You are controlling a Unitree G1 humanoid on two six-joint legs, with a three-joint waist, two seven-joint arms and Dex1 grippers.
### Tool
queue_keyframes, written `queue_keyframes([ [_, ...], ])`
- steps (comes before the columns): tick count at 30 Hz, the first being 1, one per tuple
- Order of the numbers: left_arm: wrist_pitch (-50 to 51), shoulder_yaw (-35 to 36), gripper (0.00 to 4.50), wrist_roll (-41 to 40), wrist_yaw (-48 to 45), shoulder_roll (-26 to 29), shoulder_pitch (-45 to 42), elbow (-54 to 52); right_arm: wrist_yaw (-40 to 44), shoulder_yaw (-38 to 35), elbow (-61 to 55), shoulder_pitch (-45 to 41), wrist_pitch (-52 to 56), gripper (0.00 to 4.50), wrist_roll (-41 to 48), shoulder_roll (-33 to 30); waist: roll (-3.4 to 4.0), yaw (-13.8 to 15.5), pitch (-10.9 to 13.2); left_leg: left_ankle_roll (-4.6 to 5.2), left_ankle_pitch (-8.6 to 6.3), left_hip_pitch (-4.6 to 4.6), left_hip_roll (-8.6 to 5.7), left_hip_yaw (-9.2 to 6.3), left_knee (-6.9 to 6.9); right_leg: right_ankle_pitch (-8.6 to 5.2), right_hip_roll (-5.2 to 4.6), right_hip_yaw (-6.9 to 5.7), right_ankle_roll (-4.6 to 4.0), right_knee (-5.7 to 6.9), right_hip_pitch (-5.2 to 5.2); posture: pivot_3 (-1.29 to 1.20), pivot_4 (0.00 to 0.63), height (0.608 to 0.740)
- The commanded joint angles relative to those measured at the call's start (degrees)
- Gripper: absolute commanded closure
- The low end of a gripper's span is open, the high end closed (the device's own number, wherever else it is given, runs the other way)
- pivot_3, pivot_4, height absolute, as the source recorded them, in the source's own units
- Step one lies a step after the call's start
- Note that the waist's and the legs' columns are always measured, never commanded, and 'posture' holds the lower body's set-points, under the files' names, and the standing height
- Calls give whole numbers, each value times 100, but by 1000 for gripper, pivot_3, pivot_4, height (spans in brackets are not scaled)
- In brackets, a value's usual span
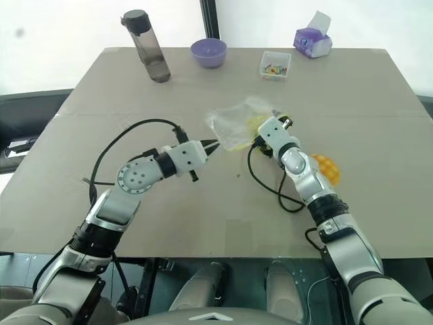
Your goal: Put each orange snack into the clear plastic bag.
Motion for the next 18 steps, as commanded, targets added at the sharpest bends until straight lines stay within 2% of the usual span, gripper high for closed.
queue_keyframes([
  [1, -251, 97, 4228, 168, 218, 0, -172, 109, 33, -11, -684, 150, 338, 74, -183, -23, 0, -6, 0, 0, 0, 0, 0, 0, 0, 0, 0, 0, 0, 1, 0, 0, 150, 739],
  [6, -150, 53, 4228, -53, 105, -213, -206, 92, 72, -28, -1240, 324, 943, 74, -323, 163, 0, -3, 0, 0, 0, 0, 0, 0, 0, 0, 1, 0, 0, 0, 0, 0, 150, 739],
  [13, 850, 8, 4228, -322, -263, -426, 106, -585, -398, -227, -1275, 284, 1544, 74, -312, 567, 0, -57, -1, 0, 0, 0, 1, -1, 0, 0, 1, 0, 0, 2, 0, 0, 150, 739],
  [18, 1462, -179, 4228, 22, -47, -668, 276, -854, -741, -367, -1328, 214, 2070, 74, -303, 963, 0, -112, -1, 0, 0, 0, 1, -1, 0, 0, 1, 1, 0, 3, 0, 0, 150, 739],
])
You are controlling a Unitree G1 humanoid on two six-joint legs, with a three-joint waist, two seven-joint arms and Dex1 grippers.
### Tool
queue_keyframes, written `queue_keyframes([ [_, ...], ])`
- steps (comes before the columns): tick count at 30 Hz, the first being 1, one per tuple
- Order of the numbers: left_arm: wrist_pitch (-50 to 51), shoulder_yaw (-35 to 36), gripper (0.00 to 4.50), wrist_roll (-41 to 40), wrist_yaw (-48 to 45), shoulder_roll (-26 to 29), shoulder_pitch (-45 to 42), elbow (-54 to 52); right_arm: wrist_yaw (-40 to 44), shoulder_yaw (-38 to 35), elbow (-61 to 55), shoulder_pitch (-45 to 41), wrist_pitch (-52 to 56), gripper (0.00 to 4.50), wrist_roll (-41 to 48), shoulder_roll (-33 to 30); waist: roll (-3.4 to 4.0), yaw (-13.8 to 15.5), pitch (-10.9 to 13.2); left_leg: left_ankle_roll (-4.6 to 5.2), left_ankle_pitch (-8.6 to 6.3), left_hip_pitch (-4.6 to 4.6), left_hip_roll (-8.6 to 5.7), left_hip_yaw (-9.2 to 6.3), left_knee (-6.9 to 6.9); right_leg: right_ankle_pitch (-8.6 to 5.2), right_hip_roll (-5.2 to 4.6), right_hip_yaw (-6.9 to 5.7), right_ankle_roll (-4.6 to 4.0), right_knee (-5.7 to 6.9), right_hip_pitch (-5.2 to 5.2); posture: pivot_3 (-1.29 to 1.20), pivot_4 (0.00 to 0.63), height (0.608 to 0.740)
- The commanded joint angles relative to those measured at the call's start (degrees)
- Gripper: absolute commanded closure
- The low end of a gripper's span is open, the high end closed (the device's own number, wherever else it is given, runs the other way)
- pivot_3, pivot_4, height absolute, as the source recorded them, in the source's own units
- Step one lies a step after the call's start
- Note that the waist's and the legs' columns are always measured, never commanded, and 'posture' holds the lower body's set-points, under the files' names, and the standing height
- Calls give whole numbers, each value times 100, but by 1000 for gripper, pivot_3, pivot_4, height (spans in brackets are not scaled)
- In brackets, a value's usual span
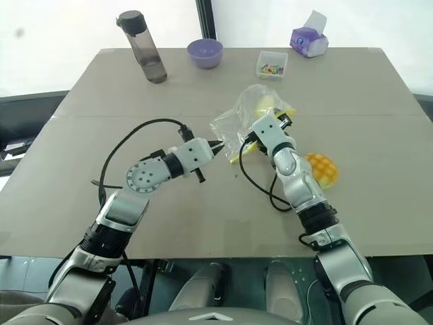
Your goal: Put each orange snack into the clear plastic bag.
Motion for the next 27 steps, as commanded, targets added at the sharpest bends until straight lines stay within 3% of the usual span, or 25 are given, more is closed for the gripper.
queue_keyframes([
  [1, 334, -108, 4228, 247, 235, -131, 67, -329, -262, -242, -296, -139, 378, 74, 101, 282, 0, -24, 0, 0, 0, 0, 0, -1, 0, 0, 0, 0, 0, 1, 0, 0, 150, 739],
  [9, 508, -284, 4228, 666, 554, -239, 303, -436, -383, -400, -679, 17, 579, 74, 350, 661, 2, -35, -1, -1, 0, 2, 2, -1, 0, 0, 2, 1, 0, 3, -1, 0, 150, 739],
  [20, 1042, -344, 4228, 758, 731, -678, 280, -584, -273, -319, -752, 40, 731, 74, 439, 683, 3, -37, -2, -1, 0, 2, 1, 0, 0, 0, 1, 1, 0, 3, -1, 0, 150, 739],
  [24, 1254, -317, 2984, 615, 635, -711, 346, -786, -259, -269, -742, 19, 715, 0, 417, 665, 3, -34, -2, -1, 0, 2, 1, -1, -1, 0, 1, 1, 0, 3, -1, 0, 150, 739],
  [27, 1379, -348, 1393, 732, 758, -721, 305, -723, -256, -249, -729, 2, 711, 0, 421, 663, 4, -34, -2, -1, 0, 2, 1, 0, -1, 0, 1, 1, 0, 3, 0, 0, 150, 739],
])
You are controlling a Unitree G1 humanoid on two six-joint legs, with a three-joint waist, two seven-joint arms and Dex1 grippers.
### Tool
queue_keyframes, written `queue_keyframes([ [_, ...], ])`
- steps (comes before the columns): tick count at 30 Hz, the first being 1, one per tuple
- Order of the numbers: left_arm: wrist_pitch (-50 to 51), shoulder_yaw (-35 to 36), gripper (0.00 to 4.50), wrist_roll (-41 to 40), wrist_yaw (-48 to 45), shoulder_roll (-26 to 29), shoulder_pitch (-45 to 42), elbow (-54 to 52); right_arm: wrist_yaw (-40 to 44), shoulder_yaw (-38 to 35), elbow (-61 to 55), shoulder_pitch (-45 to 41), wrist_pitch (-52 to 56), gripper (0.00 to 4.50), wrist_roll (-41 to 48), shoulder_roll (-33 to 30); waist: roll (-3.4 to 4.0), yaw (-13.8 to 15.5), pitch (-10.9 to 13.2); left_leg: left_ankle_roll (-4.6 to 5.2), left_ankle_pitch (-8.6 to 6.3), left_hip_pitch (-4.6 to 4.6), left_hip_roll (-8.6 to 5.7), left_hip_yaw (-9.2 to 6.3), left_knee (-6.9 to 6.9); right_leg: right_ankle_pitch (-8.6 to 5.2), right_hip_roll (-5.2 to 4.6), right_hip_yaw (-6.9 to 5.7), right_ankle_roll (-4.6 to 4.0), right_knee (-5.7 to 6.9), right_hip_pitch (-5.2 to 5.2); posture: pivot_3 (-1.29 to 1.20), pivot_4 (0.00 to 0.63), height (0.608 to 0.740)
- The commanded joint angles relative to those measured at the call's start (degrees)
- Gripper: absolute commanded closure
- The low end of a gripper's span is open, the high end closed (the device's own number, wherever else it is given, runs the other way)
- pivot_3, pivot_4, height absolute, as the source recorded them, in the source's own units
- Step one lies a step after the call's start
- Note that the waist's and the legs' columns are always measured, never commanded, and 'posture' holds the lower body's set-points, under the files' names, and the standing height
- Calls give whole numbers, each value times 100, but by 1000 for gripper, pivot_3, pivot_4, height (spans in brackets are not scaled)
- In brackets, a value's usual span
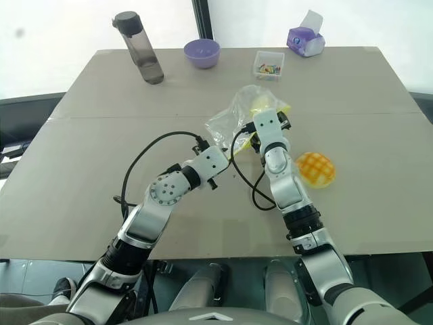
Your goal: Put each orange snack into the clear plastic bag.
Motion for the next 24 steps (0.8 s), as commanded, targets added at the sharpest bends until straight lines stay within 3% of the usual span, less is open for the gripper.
queue_keyframes([
  [1, 116, 11, 935, 82, 114, -20, -33, -175, 1, 38, -233, -75, -56, 0, 1, 15, 0, 0, 0, 0, 0, 0, 0, -1, 0, 0, 0, 0, 0, 0, 0, 0, 150, 739],
  [3, 137, -25, 81, 204, 284, -50, -105, 6, 15, 66, -236, -98, -56, 0, -2, 28, 0, 1, 0, 0, 0, 0, 0, -1, 0, 0, 0, 0, 0, 0, 0, 0, 150, 739],
  [14, -30, -171, 81, 393, 747, -379, -551, 888, 3, 106, -257, -127, -63, 0, -18, 58, 0, 4, -2, 0, 0, 0, -1, -1, 1, 0, 0, 0, 0, 1, 0, 0, 150, 739],
  [17, 61, -91, 907, 374, 853, -451, -533, 859, -14, 108, -265, -118, -56, 0, -37, 73, 0, 0, -2, 0, 0, 0, -1, 0, 1, 0, -1, 0, 0, 1, 0, 0, 150, 739],
  [24, 200, -134, 4243, 460, 869, -369, -431, 734, -14, 122, -278, -88, -71, 0, -71, 80, 0, 0, -2, 0, 0, 0, -1, -1, 1, 0, 0, 0, 0, 0, 0, 0, 150, 739],
])
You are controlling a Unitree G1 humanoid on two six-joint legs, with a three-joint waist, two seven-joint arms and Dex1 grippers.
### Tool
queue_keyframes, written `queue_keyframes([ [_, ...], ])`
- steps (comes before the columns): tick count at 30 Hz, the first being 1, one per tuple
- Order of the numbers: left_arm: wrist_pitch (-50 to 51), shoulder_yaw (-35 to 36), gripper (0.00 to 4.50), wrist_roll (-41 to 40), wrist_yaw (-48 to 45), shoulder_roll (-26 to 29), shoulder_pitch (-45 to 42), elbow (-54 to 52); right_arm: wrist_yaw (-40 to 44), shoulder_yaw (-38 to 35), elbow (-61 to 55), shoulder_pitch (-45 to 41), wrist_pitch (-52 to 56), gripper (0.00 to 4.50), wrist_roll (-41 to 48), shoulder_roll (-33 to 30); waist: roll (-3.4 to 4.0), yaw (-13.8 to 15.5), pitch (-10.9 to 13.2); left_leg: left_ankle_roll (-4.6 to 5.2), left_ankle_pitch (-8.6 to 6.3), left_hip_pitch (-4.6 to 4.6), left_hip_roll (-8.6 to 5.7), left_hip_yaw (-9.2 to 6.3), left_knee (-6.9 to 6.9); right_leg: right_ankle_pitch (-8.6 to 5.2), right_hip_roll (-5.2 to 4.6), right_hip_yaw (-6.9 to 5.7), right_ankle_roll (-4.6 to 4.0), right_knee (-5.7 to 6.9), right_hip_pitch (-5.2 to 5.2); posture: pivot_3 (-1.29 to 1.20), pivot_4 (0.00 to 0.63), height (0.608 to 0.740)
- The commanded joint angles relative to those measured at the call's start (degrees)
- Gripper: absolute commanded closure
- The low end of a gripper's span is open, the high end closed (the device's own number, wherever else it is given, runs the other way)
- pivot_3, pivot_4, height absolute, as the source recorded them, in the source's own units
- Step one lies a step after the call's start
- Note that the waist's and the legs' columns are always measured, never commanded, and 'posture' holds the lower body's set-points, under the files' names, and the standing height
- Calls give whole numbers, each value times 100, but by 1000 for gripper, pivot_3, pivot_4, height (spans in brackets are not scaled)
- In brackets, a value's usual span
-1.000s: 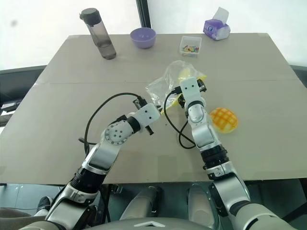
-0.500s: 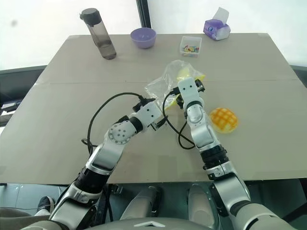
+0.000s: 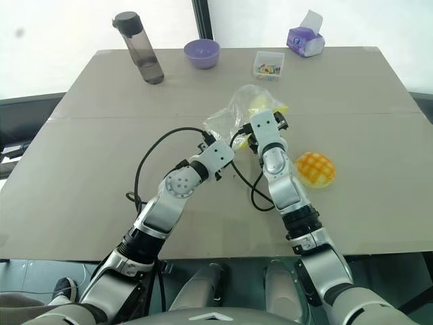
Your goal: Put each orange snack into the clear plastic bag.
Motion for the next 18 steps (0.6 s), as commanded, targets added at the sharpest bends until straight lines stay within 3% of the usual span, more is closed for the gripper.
queue_keyframes([
  [1, 95, 11, 4385, 124, 71, 34, 27, -187, -43, 45, -275, -81, -75, 0, -24, 26, 0, 0, 0, 0, 0, 0, 0, 0, 0, 0, 0, 0, 0, 0, 0, 0, 150, 739],
  [18, -491, -103, 4385, 389, 198, 323, -66, 108, 592, 125, -511, 118, -216, 0, 238, -113, 0, 1, 0, 0, 0, 0, 0, 0, 0, 0, 0, 0, 0, 0, 0, 0, 150, 739],
])
